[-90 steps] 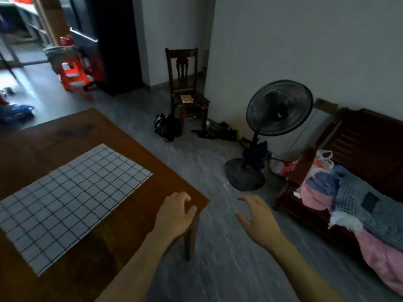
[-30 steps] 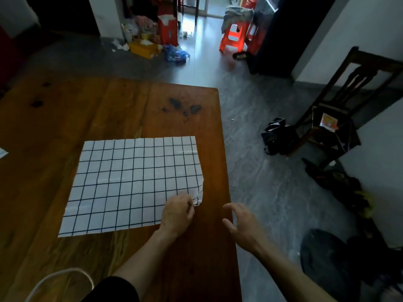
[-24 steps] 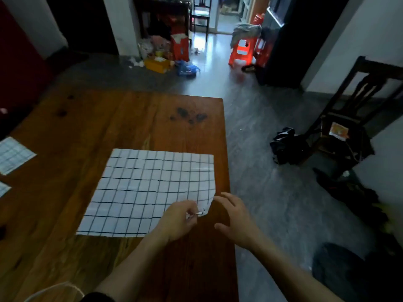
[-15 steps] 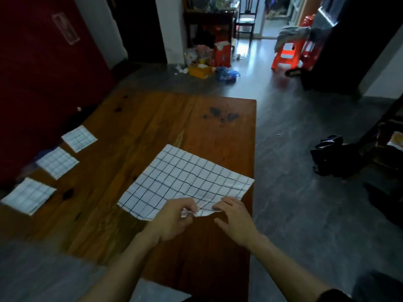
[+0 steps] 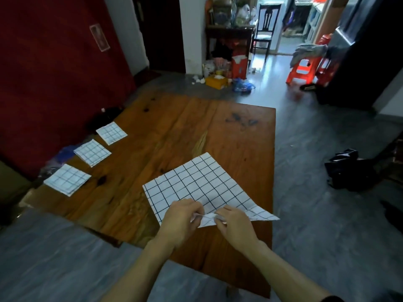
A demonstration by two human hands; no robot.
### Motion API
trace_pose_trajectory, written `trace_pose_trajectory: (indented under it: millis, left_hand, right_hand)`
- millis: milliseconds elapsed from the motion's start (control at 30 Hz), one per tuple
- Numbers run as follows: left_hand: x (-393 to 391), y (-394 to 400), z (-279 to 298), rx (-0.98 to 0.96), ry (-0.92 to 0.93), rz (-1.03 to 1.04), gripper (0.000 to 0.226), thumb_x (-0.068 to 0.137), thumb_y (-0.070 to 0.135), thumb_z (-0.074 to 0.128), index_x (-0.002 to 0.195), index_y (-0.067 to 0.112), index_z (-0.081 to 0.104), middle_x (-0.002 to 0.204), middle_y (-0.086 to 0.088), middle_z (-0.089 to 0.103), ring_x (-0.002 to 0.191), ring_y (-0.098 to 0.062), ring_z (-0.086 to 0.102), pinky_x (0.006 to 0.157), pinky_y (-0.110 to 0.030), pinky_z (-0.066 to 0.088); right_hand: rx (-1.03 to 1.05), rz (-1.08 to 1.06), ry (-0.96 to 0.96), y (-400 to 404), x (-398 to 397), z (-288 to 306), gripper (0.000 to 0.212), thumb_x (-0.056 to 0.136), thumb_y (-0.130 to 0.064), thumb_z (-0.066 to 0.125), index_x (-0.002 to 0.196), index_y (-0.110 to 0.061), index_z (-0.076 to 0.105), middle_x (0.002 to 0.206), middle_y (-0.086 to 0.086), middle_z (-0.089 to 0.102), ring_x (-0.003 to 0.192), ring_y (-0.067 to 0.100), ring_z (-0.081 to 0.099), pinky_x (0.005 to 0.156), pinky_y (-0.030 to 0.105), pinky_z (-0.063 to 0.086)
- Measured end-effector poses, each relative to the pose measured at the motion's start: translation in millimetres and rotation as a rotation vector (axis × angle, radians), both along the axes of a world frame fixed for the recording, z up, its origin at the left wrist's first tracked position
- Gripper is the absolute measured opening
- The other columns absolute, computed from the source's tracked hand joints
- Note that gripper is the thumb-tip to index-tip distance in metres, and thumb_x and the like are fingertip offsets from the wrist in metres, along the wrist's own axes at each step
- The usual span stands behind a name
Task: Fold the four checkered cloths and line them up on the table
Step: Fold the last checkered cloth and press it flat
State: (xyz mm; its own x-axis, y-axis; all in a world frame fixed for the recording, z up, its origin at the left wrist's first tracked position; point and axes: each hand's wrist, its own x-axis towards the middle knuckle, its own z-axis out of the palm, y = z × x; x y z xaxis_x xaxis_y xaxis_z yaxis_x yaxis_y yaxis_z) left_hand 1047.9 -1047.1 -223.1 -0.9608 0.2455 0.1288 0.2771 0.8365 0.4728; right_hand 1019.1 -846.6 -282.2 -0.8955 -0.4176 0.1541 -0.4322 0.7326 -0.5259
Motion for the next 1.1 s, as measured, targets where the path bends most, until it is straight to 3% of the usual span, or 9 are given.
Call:
trace_pose_trajectory:
  millis: [200,333,533,633,800,967,1100]
  left_hand:
    - [11.8,-72.3,2.5,0.056,-0.036,-0.073,0.021,0.088,0.014,0.063,0.083,0.033,0.056,0.087,0.017,0.057,0.084,-0.001,0.054,0.076,-0.028,0.053]
    - [16.7,-132.4,-1.4,0.101,0.002,-0.147,0.019,0.086,0.017,0.061,0.083,0.035,0.056,0.086,0.019,0.056,0.082,-0.001,0.054,0.070,-0.028,0.052]
    - [28.5,-181.1,-4.4,0.109,0.053,-0.213,0.022,0.085,0.009,0.069,0.086,0.029,0.060,0.090,0.013,0.059,0.083,-0.004,0.054,0.071,-0.029,0.053]
    - [39.8,-197.6,-4.3,0.100,0.052,-0.223,0.024,0.084,0.008,0.069,0.084,0.029,0.059,0.088,0.014,0.058,0.082,-0.004,0.054,0.069,-0.031,0.054]
    - [55.5,-206.8,1.3,-0.023,0.059,-0.137,0.029,0.085,0.011,0.070,0.084,0.036,0.055,0.085,0.016,0.056,0.079,-0.003,0.052,0.070,-0.025,0.052]
    - [81.9,-186.6,10.5,-0.137,0.039,-0.036,0.018,0.089,0.017,0.067,0.090,0.032,0.058,0.090,0.012,0.057,0.083,-0.006,0.051,0.073,-0.025,0.050]
    - [107.2,-155.8,6.7,-0.168,0.052,-0.040,0.021,0.085,0.014,0.069,0.086,0.030,0.057,0.084,0.011,0.056,0.077,-0.009,0.050,0.064,-0.025,0.044]
  right_hand:
    - [0.042,-0.070,-0.008,-44.2,19.9,6.3,0.012,0.094,-0.029,0.060,0.103,-0.025,0.067,0.096,-0.012,0.061,0.085,0.000,0.051,0.072,0.010,0.038]
    - [0.122,-0.140,-0.070,-54.2,39.9,9.7,0.011,0.095,-0.028,0.059,0.103,-0.029,0.066,0.100,-0.013,0.062,0.090,0.000,0.054,0.084,0.020,0.048]
    - [0.227,-0.311,-0.162,-57.1,81.5,1.3,0.011,0.096,-0.025,0.057,0.089,-0.027,0.065,0.082,-0.019,0.051,0.075,-0.004,0.049,0.066,0.012,0.038]
    - [0.208,-0.370,-0.193,-63.3,100.4,-1.5,0.017,0.096,-0.023,0.056,0.081,-0.026,0.063,0.080,-0.012,0.057,0.073,0.005,0.055,0.066,0.020,0.049]
    - [0.167,-0.408,-0.144,-63.5,118.9,12.0,0.007,0.095,-0.027,0.060,0.091,-0.028,0.066,0.083,-0.016,0.055,0.075,-0.002,0.053,0.066,0.012,0.041]
    - [0.125,-0.398,-0.081,-35.3,139.6,32.8,0.005,0.095,-0.024,0.062,0.095,-0.027,0.067,0.087,-0.012,0.059,0.078,0.001,0.056,0.071,0.017,0.049]
    - [0.100,-0.397,-0.071,-4.9,173.1,36.8,0.005,0.094,-0.023,0.063,0.095,-0.026,0.067,0.089,-0.013,0.058,0.079,0.000,0.055,0.067,0.012,0.042]
